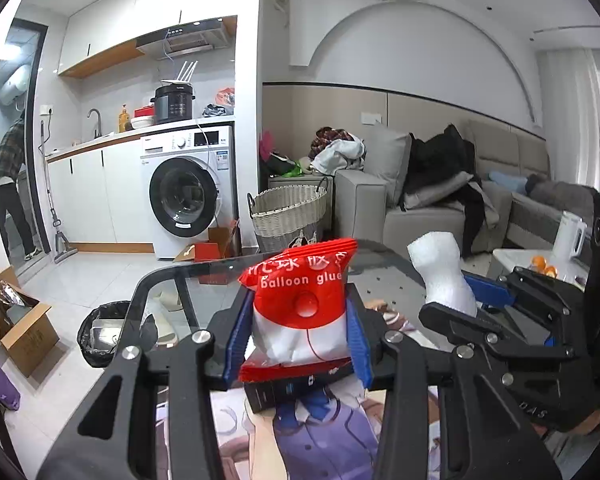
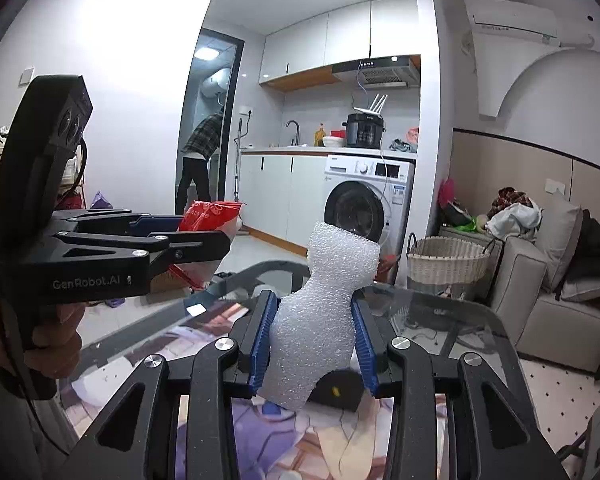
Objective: Organize soft objects
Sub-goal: 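Lift the red packet with the left tool while the right tool lifts the foam over the box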
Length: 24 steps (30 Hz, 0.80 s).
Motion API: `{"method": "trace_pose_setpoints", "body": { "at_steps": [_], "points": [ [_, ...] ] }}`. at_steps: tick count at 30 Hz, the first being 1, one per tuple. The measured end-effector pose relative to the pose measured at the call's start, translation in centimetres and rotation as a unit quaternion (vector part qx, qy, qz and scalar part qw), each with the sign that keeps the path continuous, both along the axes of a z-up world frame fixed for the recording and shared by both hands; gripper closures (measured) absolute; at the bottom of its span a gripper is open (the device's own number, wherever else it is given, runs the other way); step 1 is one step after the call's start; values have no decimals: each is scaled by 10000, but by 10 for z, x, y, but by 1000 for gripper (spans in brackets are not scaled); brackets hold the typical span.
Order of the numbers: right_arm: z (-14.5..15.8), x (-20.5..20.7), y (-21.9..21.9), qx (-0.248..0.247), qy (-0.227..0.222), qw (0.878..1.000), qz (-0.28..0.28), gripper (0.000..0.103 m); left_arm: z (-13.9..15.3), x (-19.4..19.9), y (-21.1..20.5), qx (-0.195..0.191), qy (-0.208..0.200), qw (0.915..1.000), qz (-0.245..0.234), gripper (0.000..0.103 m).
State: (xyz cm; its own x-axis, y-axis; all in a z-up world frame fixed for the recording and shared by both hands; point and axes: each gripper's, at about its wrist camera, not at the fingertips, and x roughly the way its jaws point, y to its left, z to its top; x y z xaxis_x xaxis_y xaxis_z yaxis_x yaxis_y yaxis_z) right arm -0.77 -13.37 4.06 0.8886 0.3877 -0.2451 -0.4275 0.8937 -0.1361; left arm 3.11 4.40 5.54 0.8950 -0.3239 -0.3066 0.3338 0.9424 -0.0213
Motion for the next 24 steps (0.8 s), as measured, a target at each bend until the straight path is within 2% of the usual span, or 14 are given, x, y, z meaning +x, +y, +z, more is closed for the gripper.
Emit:
{"method": "trace_pose_setpoints", "body": {
  "at_steps": [9, 20, 24],
  "points": [
    [33, 29, 12, 211, -255, 9994, -65, 66, 19, 31, 8, -323, -158, 9992, 188, 61],
    [54, 97, 28, 402, -291, 9985, -239, 66, 16, 81, 6, -518, -127, 9977, 427, 61],
    [55, 109, 34, 457, -280, 9980, -321, 66, 15, 91, 10, -590, -133, 9969, 508, 61]
  ]
}}
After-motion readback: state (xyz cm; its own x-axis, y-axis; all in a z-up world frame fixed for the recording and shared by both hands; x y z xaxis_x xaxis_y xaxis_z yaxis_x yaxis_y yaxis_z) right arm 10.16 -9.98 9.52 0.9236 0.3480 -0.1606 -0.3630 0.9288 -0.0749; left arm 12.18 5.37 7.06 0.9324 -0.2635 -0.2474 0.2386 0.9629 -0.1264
